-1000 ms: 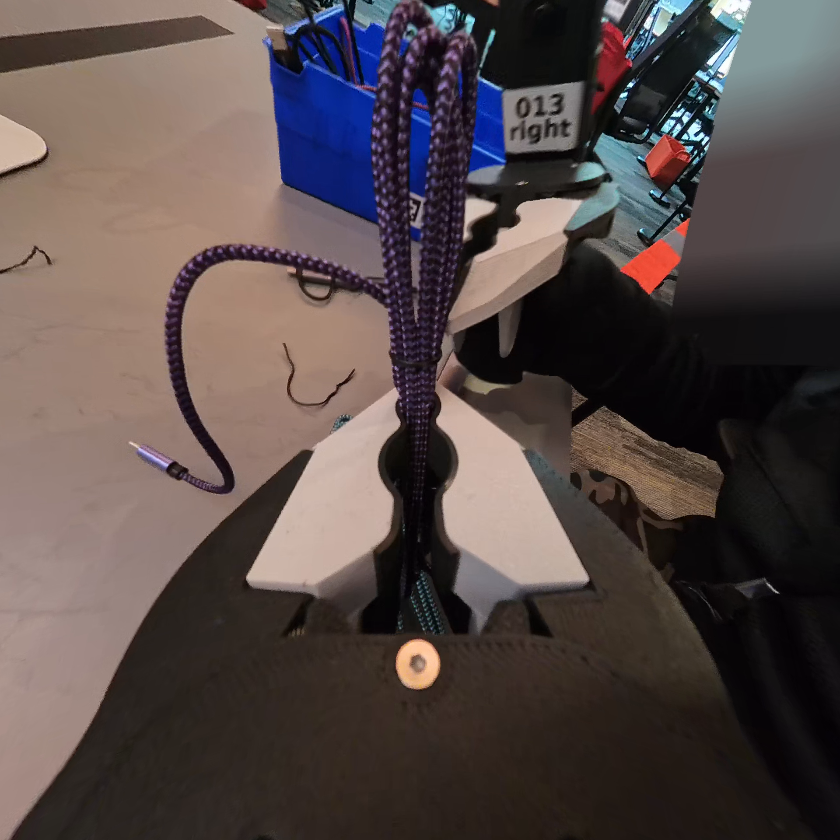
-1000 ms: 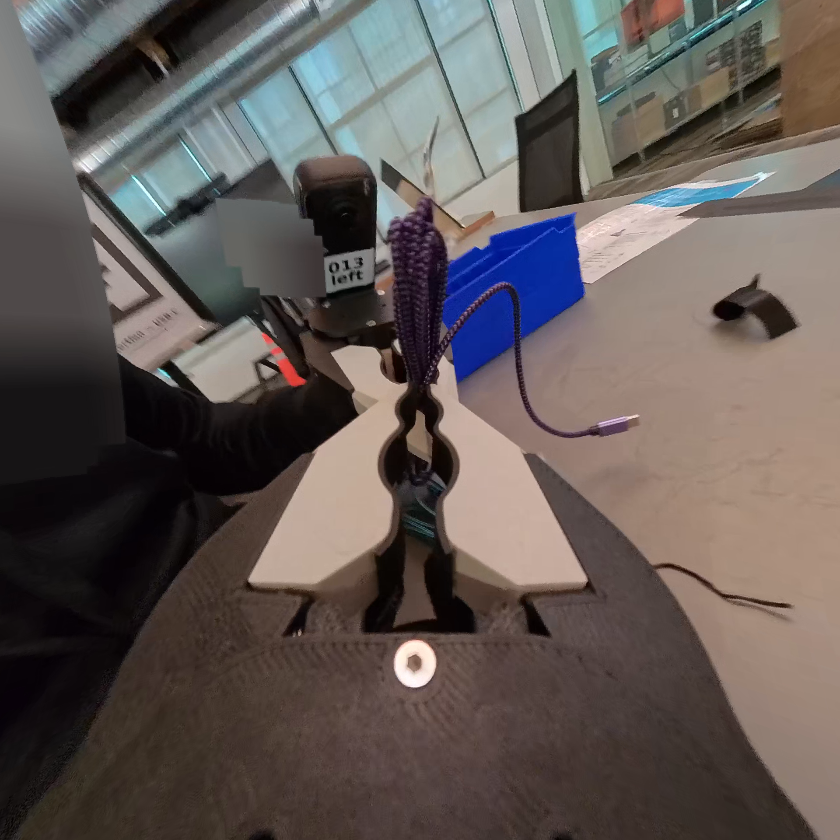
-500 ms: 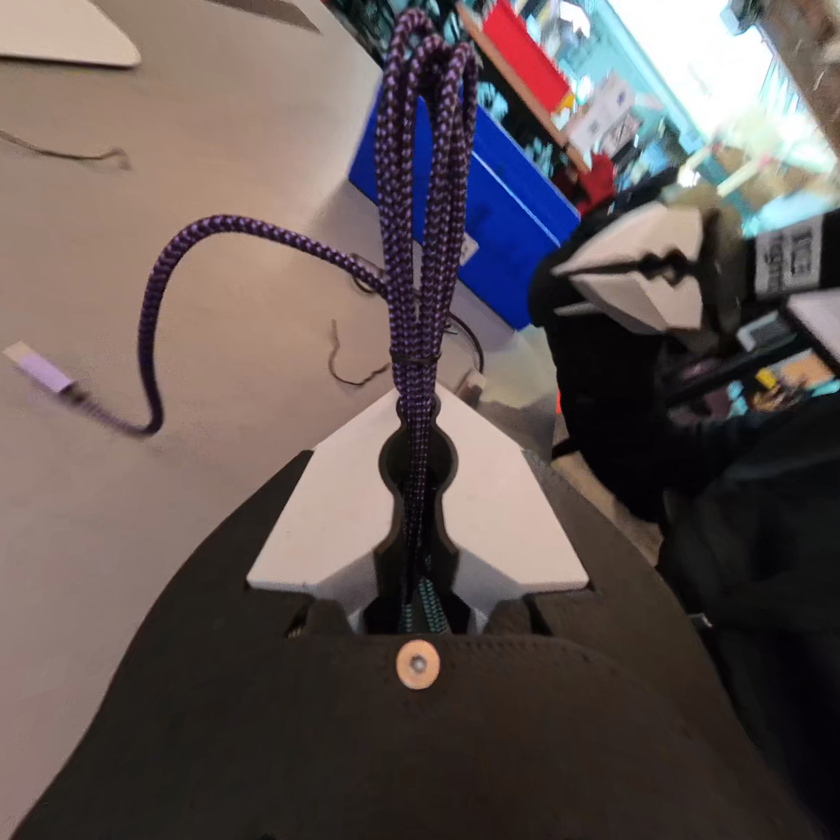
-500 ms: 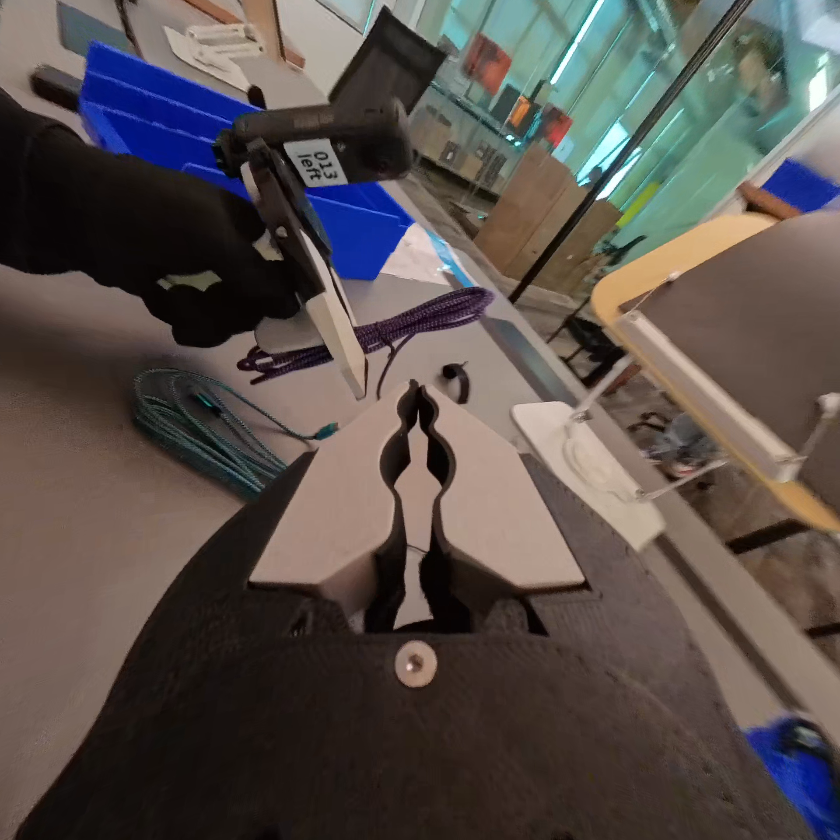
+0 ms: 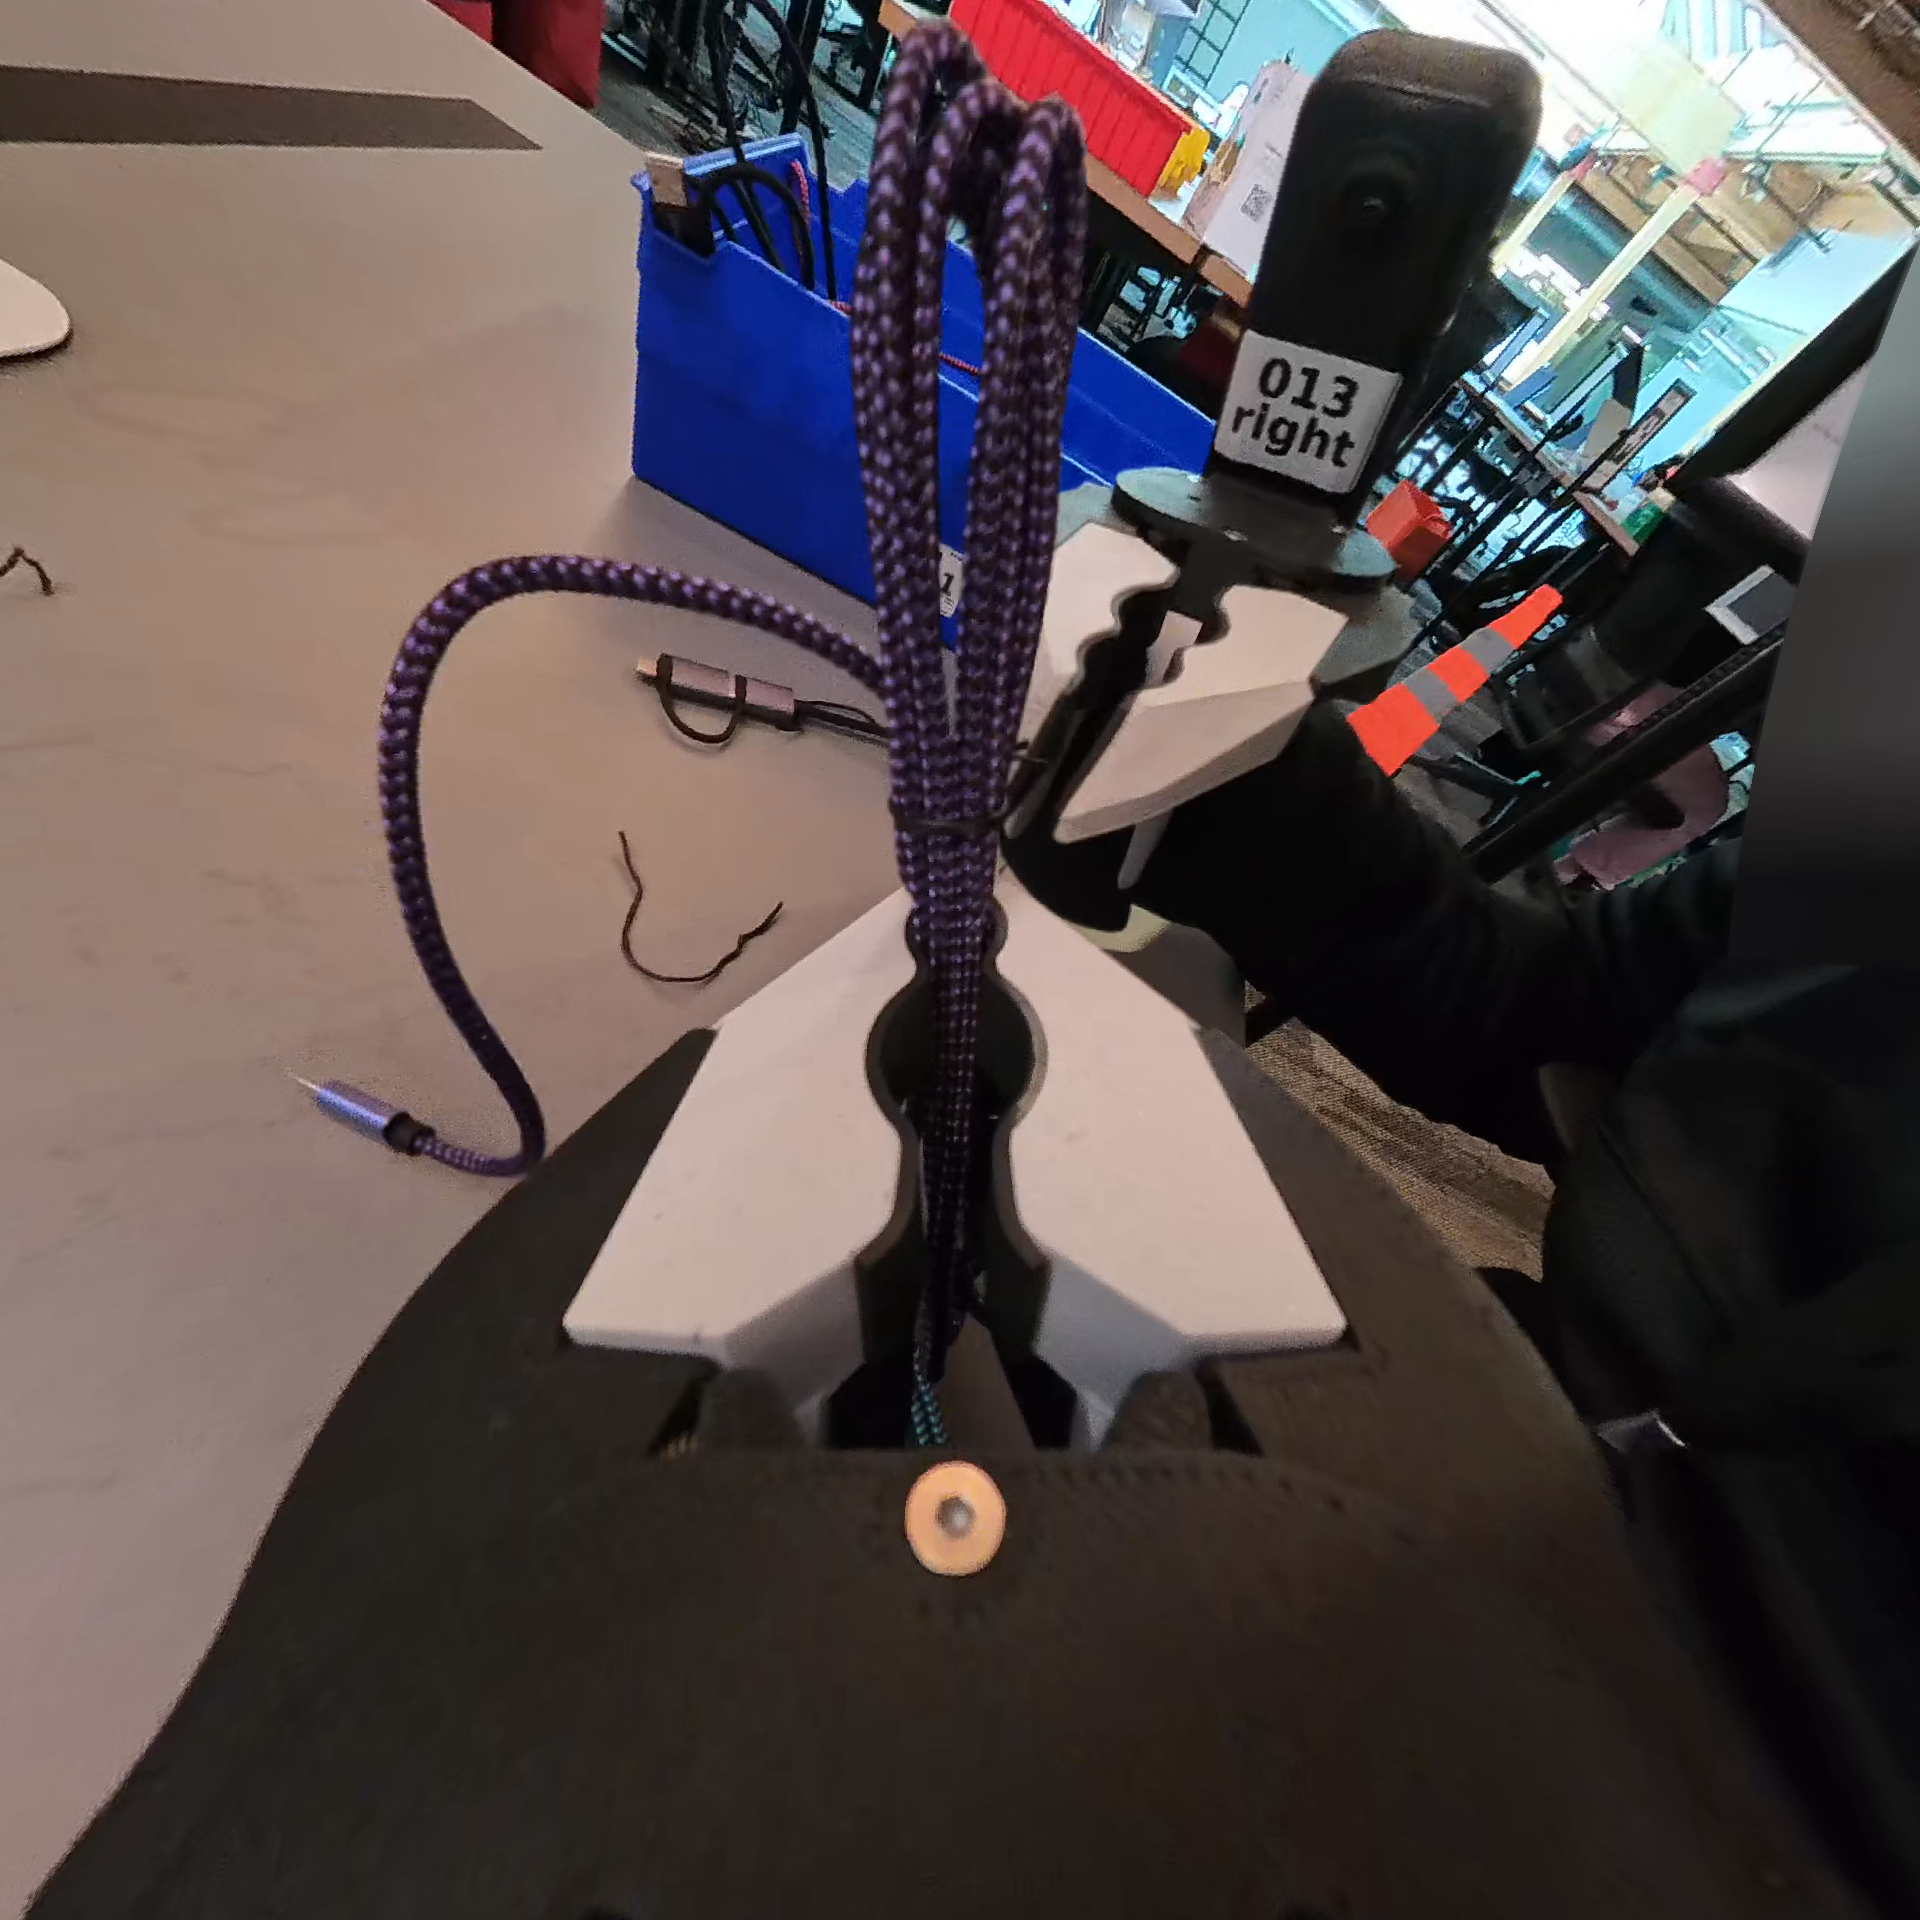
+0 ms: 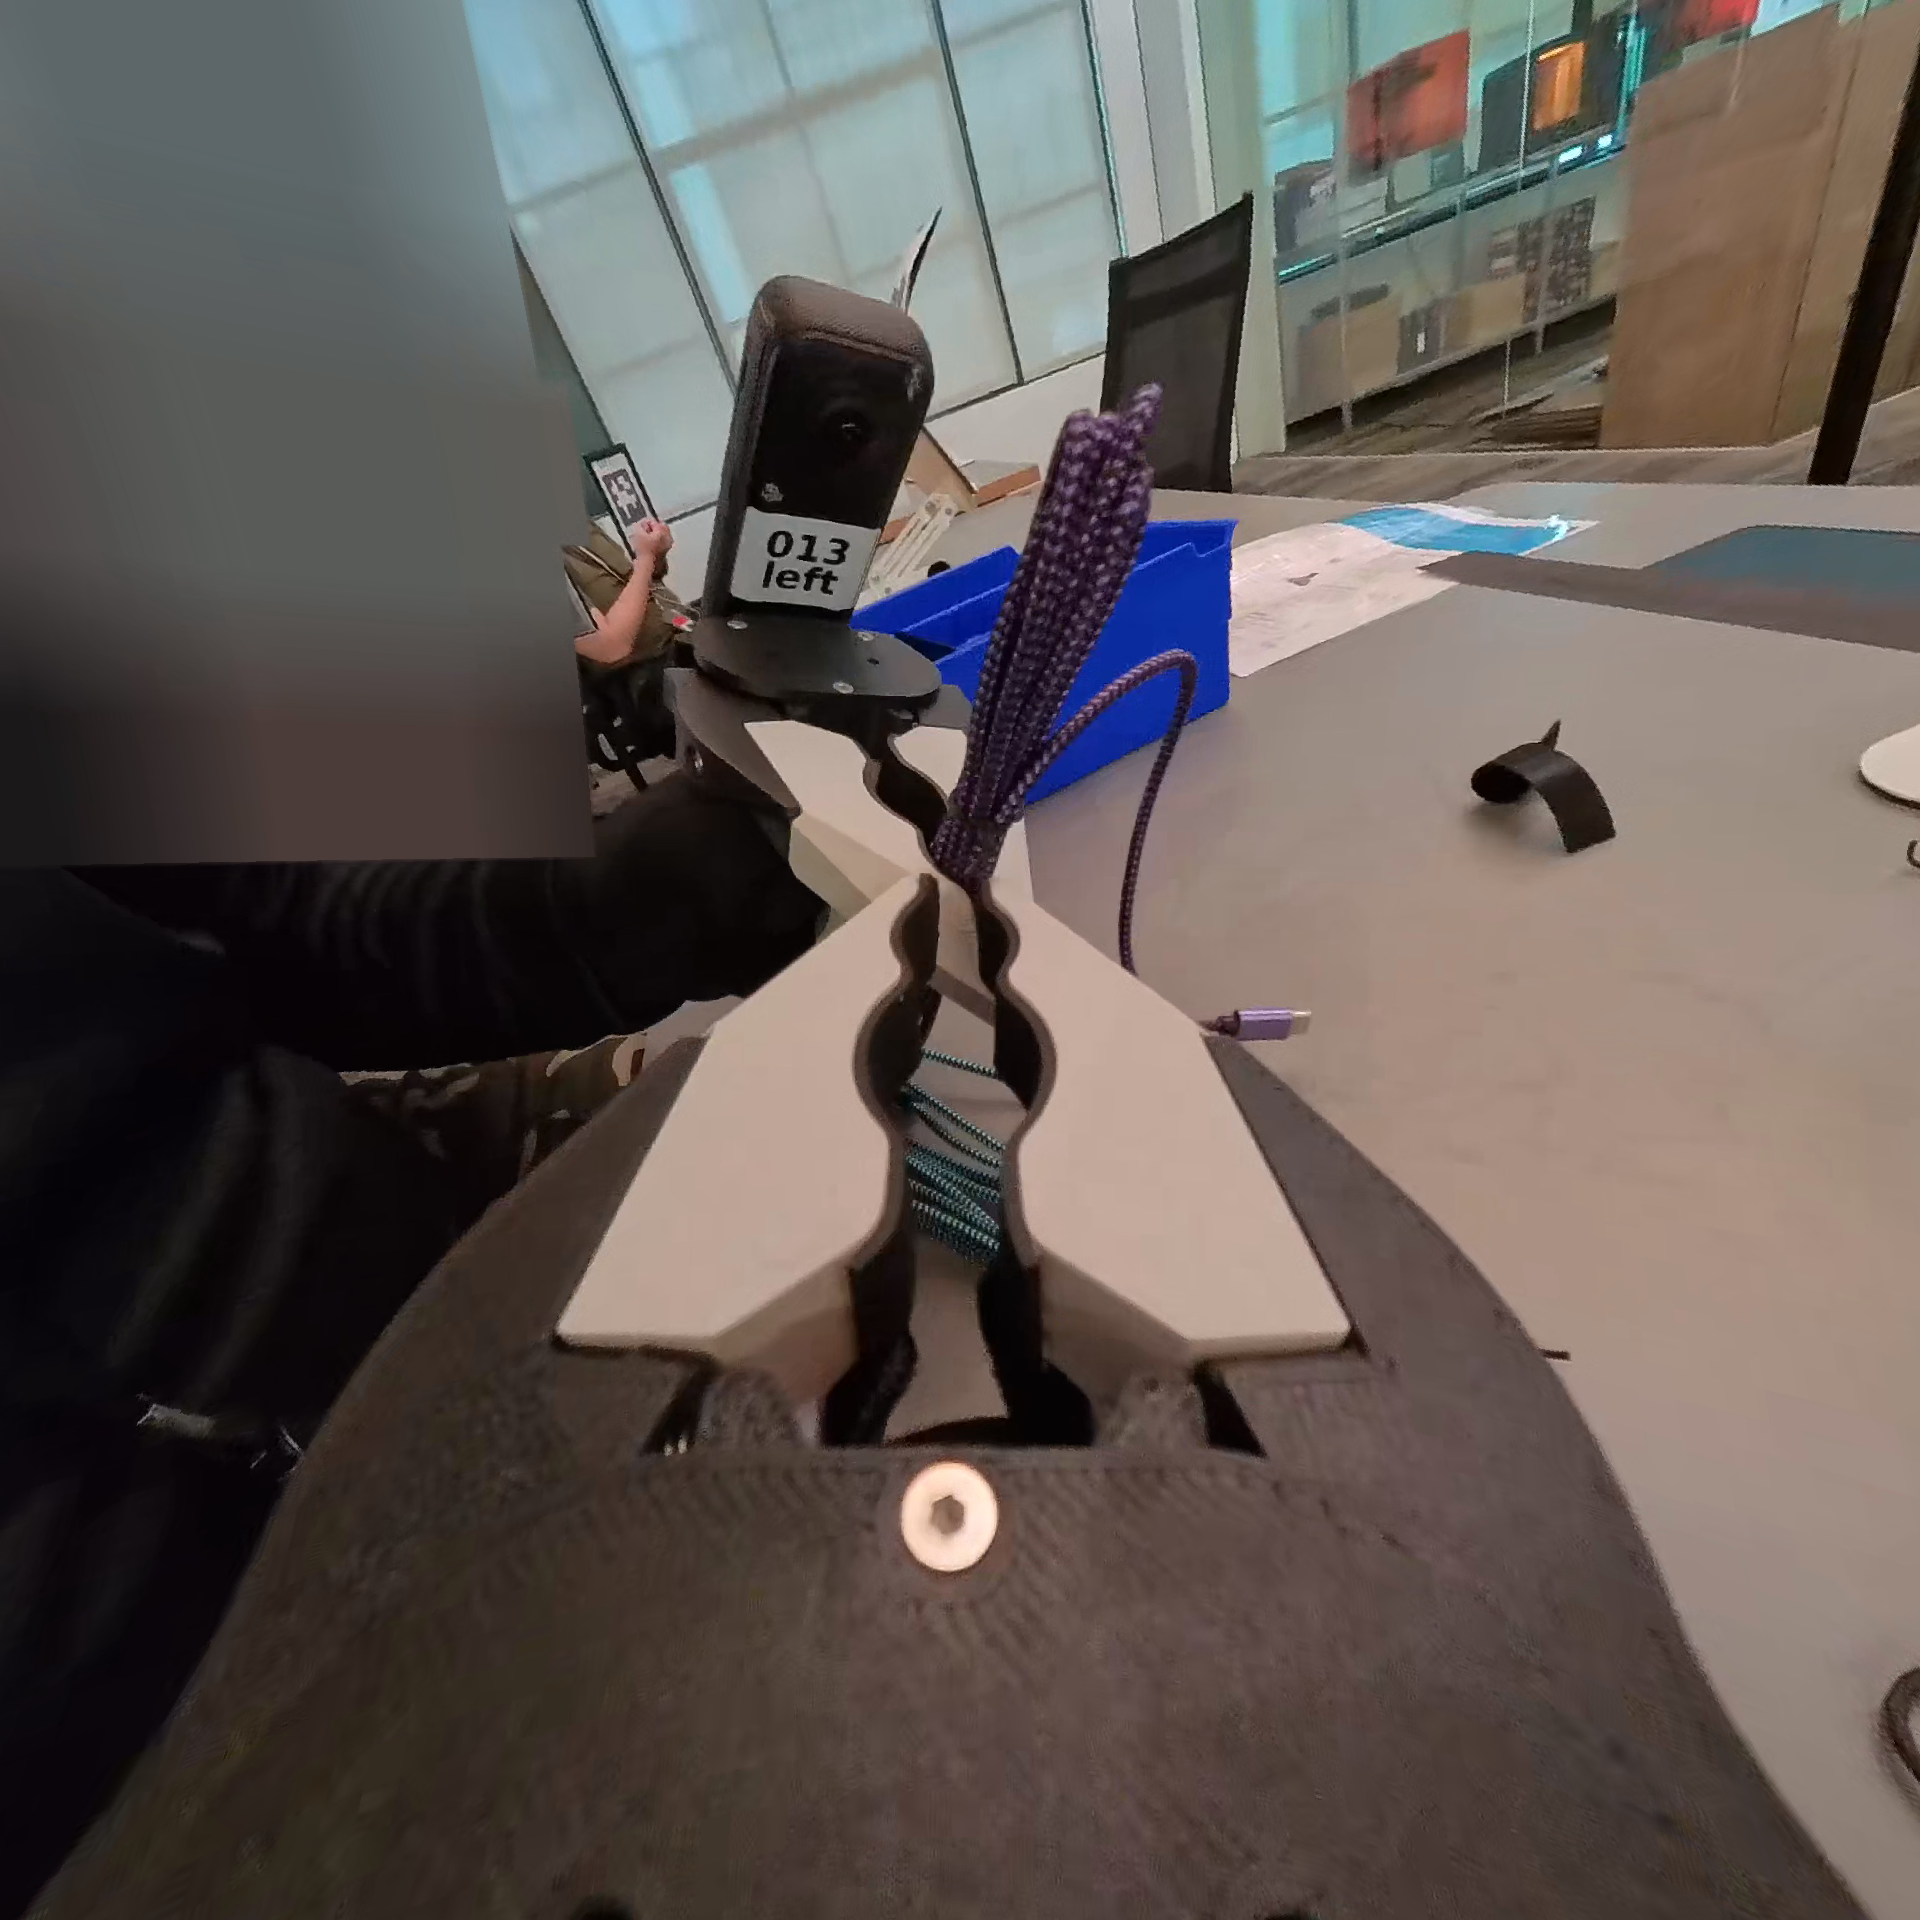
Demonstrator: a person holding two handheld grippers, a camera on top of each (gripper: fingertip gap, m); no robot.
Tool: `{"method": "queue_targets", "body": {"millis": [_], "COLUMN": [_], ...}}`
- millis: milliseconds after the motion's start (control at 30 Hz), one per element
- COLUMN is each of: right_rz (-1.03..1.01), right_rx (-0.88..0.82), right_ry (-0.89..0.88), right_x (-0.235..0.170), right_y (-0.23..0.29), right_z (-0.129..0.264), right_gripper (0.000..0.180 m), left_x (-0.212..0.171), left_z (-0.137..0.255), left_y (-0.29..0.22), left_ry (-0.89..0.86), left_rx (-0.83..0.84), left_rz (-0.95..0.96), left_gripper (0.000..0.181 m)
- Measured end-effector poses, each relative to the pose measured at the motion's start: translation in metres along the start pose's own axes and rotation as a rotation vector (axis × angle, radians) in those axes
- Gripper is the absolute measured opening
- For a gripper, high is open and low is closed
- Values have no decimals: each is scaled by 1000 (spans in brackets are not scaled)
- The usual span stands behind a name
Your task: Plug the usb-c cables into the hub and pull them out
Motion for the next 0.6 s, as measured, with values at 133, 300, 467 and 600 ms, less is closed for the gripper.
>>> {"method": "queue_targets", "body": {"millis": [133, 300, 467, 600], "right_rz": [-13, -39, -39, -41], "right_rx": [14, 5, -1, -2], "right_ry": [-26, -38, -45, -51], "right_x": [1, 1, 0, -1], "right_y": [0, -3, -2, -3], "right_z": [0, 0, -1, -2], "right_gripper": [0, 2, 1, 0], "left_x": [0, -1, -3, -4], "left_z": [1, 1, 2, 3], "left_y": [1, 0, 2, 2], "left_ry": [-13, -18, -35, -38], "left_rx": [-10, -22, -38, -43], "left_rz": [13, 24, 47, 53], "left_gripper": [0, 0, 0, 0]}}
Point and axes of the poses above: each gripper's, where its closed fingertips meet, z back along the fingers, x out of its top, y = z × x across the jaws, the point moved 10 cm from there along z, back along the fingers, and after that the axes turned 10 degrees about -z, right-handed, at the moved point
